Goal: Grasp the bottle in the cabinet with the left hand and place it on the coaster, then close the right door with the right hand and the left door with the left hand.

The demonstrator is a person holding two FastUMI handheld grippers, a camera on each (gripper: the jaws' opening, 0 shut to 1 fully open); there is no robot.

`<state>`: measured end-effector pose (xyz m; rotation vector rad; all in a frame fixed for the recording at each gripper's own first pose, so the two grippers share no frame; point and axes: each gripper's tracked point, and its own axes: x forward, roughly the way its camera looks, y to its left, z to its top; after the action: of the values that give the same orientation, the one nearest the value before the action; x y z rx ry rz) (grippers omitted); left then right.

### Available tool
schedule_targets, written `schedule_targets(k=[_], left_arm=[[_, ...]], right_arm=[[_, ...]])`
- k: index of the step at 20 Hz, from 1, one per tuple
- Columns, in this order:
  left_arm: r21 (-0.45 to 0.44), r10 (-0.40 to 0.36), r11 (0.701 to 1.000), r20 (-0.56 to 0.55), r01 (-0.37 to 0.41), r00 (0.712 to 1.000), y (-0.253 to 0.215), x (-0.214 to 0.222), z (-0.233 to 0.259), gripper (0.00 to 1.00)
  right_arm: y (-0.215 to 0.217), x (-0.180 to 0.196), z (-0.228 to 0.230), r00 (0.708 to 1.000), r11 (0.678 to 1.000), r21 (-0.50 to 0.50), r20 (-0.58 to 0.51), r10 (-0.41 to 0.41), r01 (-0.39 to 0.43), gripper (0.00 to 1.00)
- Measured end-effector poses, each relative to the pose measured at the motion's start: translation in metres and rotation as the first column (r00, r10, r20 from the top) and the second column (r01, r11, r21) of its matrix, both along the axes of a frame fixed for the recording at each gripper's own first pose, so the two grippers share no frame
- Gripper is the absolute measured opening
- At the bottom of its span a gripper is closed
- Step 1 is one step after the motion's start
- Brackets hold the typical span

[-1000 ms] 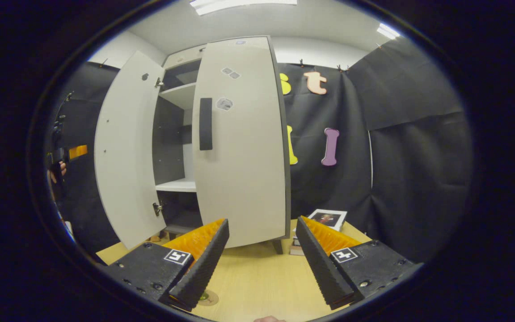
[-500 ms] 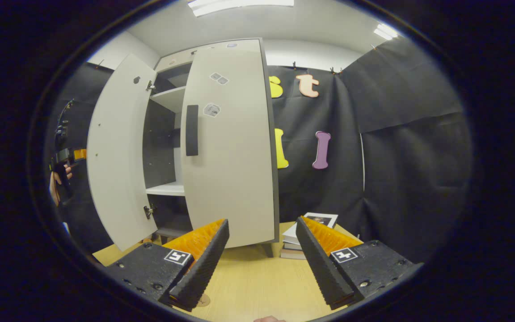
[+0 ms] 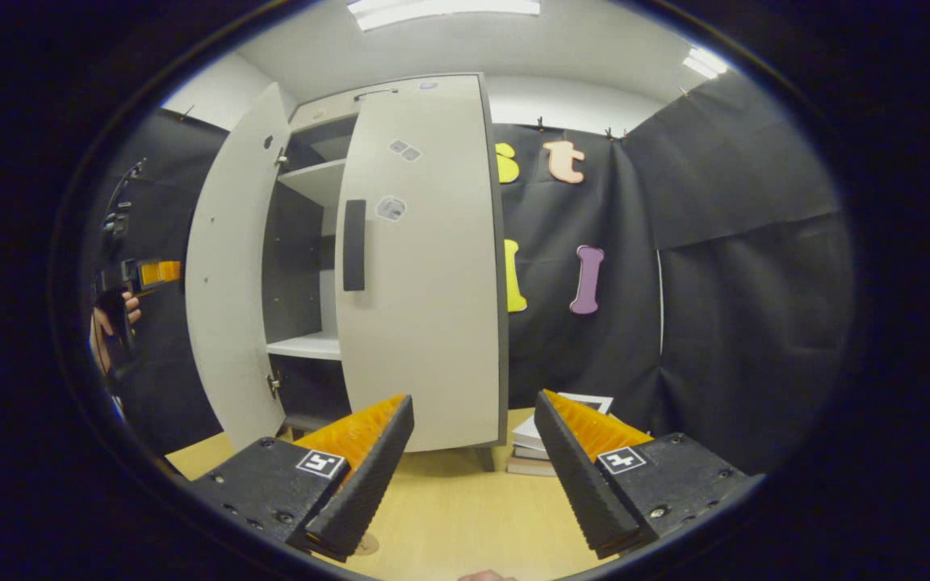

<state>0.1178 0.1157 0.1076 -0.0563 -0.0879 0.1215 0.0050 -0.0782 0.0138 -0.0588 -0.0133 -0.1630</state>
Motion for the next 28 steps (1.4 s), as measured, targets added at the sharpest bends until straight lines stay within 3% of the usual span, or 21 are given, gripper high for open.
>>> schedule_targets(k=[3, 5, 10, 11, 12, 14, 15, 18, 20, 22, 23, 24, 25, 26, 27, 28], left_arm=[[-0.025, -0.09, 0.996, -0.024, 0.09, 0.996, -0.022, 0.008, -0.004, 0.94], [-0.019, -0.098, 0.995, -0.01, 0.098, 0.995, -0.028, 0.008, 0.0, 0.99], [0.042, -0.102, 0.994, 0.002, 0.102, 0.995, -0.04, -0.001, 0.011, 1.0], [0.054, -0.106, 0.993, 0.009, 0.106, 0.994, -0.044, -0.006, 0.013, 0.95], [0.064, -0.115, 0.991, 0.015, 0.114, 0.993, -0.05, -0.015, 0.014, 0.99], [0.07, -0.13, 0.989, 0.01, 0.129, 0.991, -0.062, -0.034, 0.004, 0.95], [0.061, -0.133, 0.989, 0.004, 0.133, 0.991, -0.068, -0.044, -0.005, 0.99], [0.003, -0.146, 0.989, -0.012, 0.146, 0.989, -0.09, -0.071, -0.04, 0.95], [-0.01, -0.122, 0.992, -0.009, 0.122, 0.992, -0.094, -0.085, -0.062, 1.0], [-0.016, -0.085, 0.996, -0.02, 0.085, 0.996, -0.093, -0.098, -0.083, 1.0], [-0.026, -0.064, 0.998, -0.022, 0.064, 0.998, -0.092, -0.104, -0.09, 0.95], [-0.033, -0.047, 0.998, -0.021, 0.047, 0.999, -0.09, -0.111, -0.094, 1.0], [-0.035, -0.036, 0.999, -0.016, 0.036, 0.999, -0.087, -0.117, -0.095, 0.95], [-0.035, -0.025, 0.999, -0.008, 0.025, 1.0, -0.085, -0.121, -0.095, 0.95], [-0.03, -0.02, 0.999, -0.001, 0.02, 1.0, -0.083, -0.125, -0.094, 1.0], [-0.02, -0.014, 1.0, 0.004, 0.014, 1.0, -0.084, -0.124, -0.093, 1.0]], right_arm=[[-0.006, -0.005, 0.002, 1.0, 1.0, 0.006, 0.01, -0.024, 0.024, 0.99], [-0.008, -0.008, 0.005, 0.999, 0.999, 0.011, 0.024, -0.037, 0.037, 0.99], [-0.005, -0.01, 0.003, 0.999, 0.999, 0.027, 0.019, -0.042, 0.041, 0.99], [-0.002, -0.01, 0.004, 0.999, 0.999, 0.031, 0.021, -0.033, 0.033, 0.99], [0.002, -0.009, 0.006, 0.999, 0.999, 0.035, 0.025, -0.024, 0.023, 0.94], [0.012, -0.006, 0.006, 1.0, 0.999, 0.044, 0.031, -0.001, 0.0, 0.99], [0.015, -0.004, 0.008, 0.999, 0.999, 0.045, 0.036, 0.007, -0.009, 0.94], [0.03, -0.001, 0.009, 0.998, 0.998, 0.051, 0.053, 0.046, -0.049, 0.99], [0.039, 0.001, 0.006, 0.996, 0.995, 0.059, 0.042, 0.073, -0.075, 0.99], [0.047, 0.0, 0.001, 0.995, 0.993, 0.065, 0.026, 0.095, -0.097, 0.99], [0.049, 0.0, 0.0, 0.995, 0.993, 0.066, 0.016, 0.101, -0.102, 0.99], [0.052, -0.002, -0.003, 0.994, 0.992, 0.064, 0.003, 0.105, -0.105, 0.99], [0.055, -0.004, -0.002, 0.994, 0.992, 0.061, 0.004, 0.109, -0.109, 0.99], [0.055, -0.007, 0.001, 0.994, 0.993, 0.054, 0.009, 0.106, -0.107, 0.94], [0.055, -0.009, 0.003, 0.995, 0.994, 0.048, 0.014, 0.102, -0.102, 0.99], [0.054, -0.01, 0.005, 0.995, 0.994, 0.043, 0.017, 0.097, -0.098, 0.94]])
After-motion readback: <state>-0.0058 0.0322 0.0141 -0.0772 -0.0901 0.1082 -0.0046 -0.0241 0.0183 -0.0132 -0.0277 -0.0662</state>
